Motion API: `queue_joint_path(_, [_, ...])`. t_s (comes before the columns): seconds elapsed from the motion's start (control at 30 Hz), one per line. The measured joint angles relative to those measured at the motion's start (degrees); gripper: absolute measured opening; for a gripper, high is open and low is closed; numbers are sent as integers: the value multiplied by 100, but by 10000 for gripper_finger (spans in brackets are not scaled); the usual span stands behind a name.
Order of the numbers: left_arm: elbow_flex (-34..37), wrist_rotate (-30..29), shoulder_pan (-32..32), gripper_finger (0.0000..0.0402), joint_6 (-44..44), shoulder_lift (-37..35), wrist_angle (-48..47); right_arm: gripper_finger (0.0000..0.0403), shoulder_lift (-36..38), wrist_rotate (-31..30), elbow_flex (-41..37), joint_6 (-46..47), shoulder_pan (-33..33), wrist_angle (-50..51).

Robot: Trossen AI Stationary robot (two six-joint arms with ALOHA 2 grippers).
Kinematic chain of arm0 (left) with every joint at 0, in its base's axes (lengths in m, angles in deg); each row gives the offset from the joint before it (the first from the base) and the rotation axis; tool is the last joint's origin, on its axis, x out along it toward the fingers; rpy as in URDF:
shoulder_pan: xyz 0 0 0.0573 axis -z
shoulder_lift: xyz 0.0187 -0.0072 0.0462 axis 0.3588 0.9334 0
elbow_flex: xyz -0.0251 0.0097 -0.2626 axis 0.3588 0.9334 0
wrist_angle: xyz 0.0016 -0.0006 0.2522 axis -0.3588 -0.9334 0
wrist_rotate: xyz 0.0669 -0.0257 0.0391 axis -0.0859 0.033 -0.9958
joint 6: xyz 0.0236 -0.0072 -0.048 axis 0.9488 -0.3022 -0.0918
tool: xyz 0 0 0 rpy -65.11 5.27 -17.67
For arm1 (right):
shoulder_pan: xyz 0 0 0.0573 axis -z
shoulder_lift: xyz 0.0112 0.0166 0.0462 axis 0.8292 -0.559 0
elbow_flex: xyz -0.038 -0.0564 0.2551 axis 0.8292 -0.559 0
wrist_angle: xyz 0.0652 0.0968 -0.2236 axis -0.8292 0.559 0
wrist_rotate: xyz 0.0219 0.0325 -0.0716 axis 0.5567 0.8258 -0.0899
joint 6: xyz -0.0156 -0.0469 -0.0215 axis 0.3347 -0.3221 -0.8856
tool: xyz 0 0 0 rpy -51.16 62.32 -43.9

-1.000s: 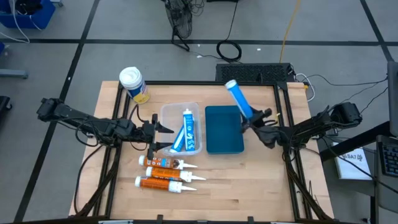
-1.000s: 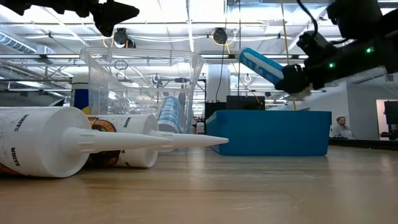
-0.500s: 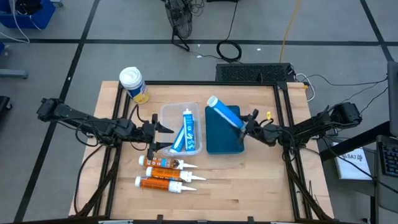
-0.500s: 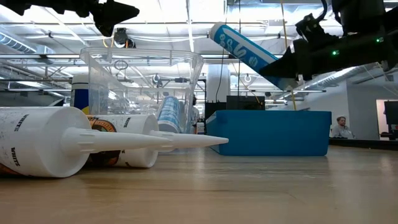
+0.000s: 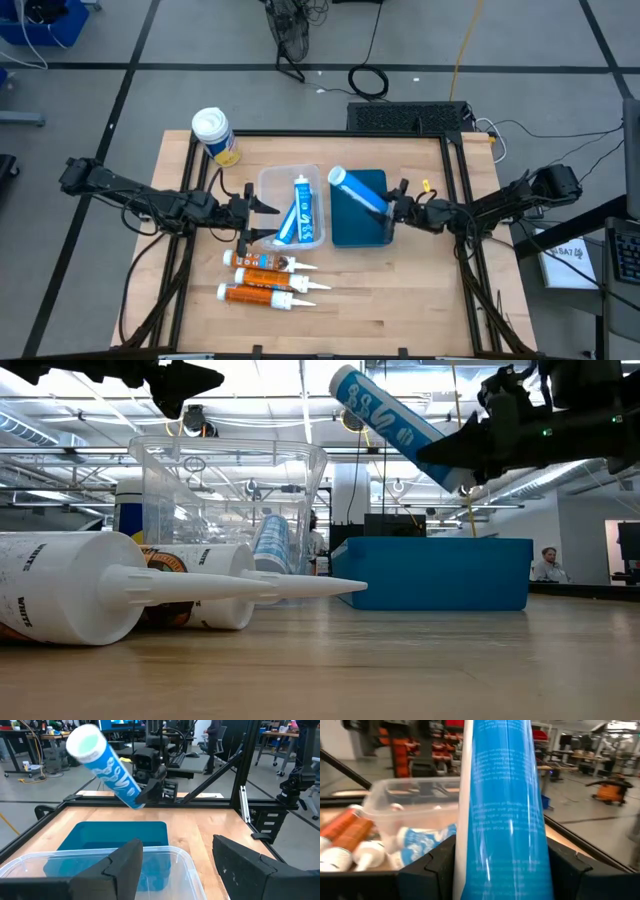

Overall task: Pick & place silicon tubes, Sealant and Lysol wipes
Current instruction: Put the blue sealant into the transparent bin

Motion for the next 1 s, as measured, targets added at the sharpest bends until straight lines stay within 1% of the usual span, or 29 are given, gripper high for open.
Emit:
queue_joint_path(0.33, [0, -1, 0, 241, 0, 0, 0, 205, 0, 839, 0, 130, 0, -138])
queue_joint_path(0.6, [0, -1, 0, 241, 0, 1, 0, 205, 0, 1074, 0, 267, 0, -139])
queue_joint_path(0.83, [0, 0, 0, 241, 0, 2, 0, 204, 0, 1899, 0, 493, 0, -141])
queue_joint_path(1.0, [0, 1, 2, 241, 0, 0, 0, 204, 0, 2243, 0, 619, 0, -141])
